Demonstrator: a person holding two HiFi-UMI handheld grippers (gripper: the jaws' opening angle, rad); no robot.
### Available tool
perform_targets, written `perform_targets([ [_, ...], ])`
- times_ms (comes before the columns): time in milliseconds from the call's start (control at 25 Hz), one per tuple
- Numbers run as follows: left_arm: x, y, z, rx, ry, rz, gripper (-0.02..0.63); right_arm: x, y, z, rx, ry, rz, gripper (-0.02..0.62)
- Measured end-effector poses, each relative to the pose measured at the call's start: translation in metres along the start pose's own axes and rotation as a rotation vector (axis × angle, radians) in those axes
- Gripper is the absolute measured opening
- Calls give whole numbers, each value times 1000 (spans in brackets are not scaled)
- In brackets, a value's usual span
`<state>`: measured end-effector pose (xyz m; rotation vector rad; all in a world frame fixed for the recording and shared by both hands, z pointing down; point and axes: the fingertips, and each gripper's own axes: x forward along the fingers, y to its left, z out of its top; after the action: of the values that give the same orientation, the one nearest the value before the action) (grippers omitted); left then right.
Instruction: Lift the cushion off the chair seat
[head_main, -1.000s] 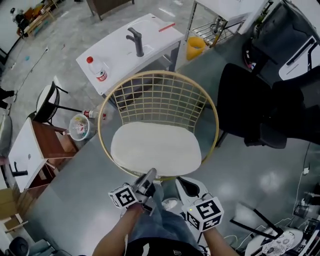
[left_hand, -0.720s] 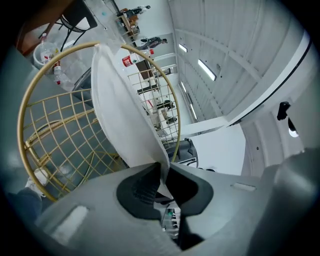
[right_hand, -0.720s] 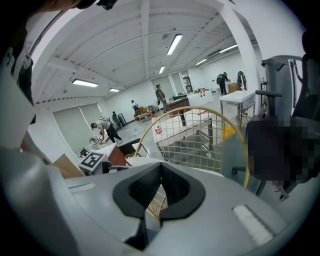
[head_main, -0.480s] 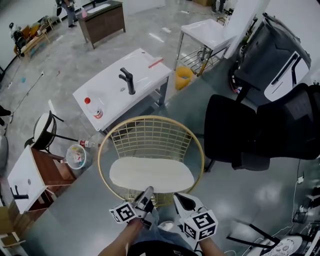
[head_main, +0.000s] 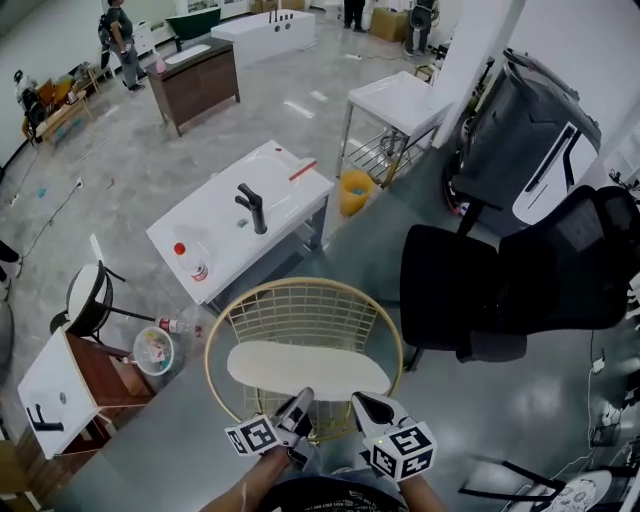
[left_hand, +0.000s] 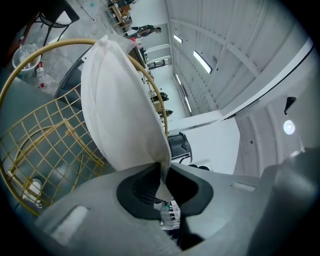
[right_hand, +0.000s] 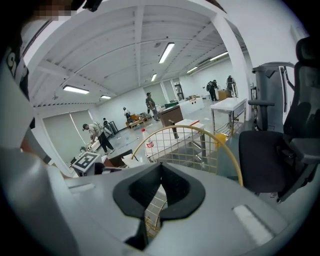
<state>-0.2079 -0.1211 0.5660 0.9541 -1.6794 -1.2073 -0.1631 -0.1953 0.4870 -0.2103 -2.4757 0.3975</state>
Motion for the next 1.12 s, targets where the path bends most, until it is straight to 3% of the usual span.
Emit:
perform_targets([
  [480, -3, -56, 10, 116, -8, -40, 34, -18, -1, 42, -9, -114, 46, -6],
  [680, -21, -85, 5, 167, -107, -55, 34, -38, 6, 51, -37, -161, 109, -6],
  [960, -32, -136, 7, 172, -240, -114, 35, -71, 23, 76, -85, -243, 182, -6],
  [1120, -43, -167, 9, 279, -302, -133, 35, -87, 35, 84, -113, -285, 222, -6],
])
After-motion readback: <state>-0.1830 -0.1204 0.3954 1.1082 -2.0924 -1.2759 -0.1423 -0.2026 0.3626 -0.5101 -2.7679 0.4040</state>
